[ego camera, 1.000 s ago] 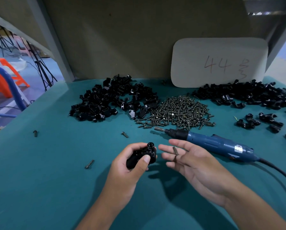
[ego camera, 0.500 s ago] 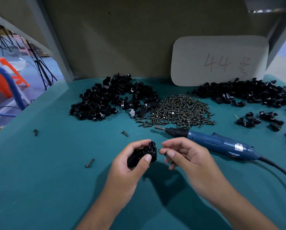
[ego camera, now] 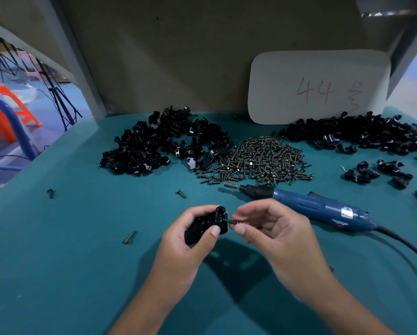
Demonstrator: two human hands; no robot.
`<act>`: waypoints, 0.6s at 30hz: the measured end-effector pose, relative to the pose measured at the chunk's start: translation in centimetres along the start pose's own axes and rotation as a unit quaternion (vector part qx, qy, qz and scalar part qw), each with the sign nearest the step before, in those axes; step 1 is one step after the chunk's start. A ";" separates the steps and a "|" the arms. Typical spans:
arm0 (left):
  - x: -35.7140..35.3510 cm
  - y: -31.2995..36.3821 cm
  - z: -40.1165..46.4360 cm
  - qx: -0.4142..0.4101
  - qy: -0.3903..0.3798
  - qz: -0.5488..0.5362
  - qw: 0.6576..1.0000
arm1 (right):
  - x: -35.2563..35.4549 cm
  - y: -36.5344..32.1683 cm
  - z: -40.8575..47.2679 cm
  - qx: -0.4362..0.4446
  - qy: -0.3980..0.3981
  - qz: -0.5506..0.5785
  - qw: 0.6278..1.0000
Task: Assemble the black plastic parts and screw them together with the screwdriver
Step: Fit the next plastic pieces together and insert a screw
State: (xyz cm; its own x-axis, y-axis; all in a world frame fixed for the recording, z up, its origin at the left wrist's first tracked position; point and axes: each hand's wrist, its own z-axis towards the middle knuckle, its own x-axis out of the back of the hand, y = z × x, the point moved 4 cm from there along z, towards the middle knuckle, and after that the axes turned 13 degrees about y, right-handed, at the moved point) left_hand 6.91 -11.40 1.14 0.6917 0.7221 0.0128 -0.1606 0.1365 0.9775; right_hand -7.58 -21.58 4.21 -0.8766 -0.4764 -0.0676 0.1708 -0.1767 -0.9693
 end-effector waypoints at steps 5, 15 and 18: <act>0.0 0.0 0.0 -0.004 -0.007 0.003 1.000 | 0.1 -0.2 0.0 0.017 -0.001 -0.036 0.999; -0.5 0.3 -0.3 0.008 -0.026 -0.026 0.999 | -0.1 0.0 -0.1 0.001 0.013 0.008 1.000; -0.4 0.6 -0.3 -0.008 -0.027 -0.025 0.999 | 0.0 0.2 -0.1 -0.008 0.016 -0.003 1.000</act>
State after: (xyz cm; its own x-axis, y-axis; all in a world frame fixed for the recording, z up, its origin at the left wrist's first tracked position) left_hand 6.34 -11.36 1.61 0.7359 0.6766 -0.0238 -0.1359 0.1821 0.9739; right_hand -7.58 -21.50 4.04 -0.8917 -0.4472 -0.0697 0.1591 -0.1656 -0.9733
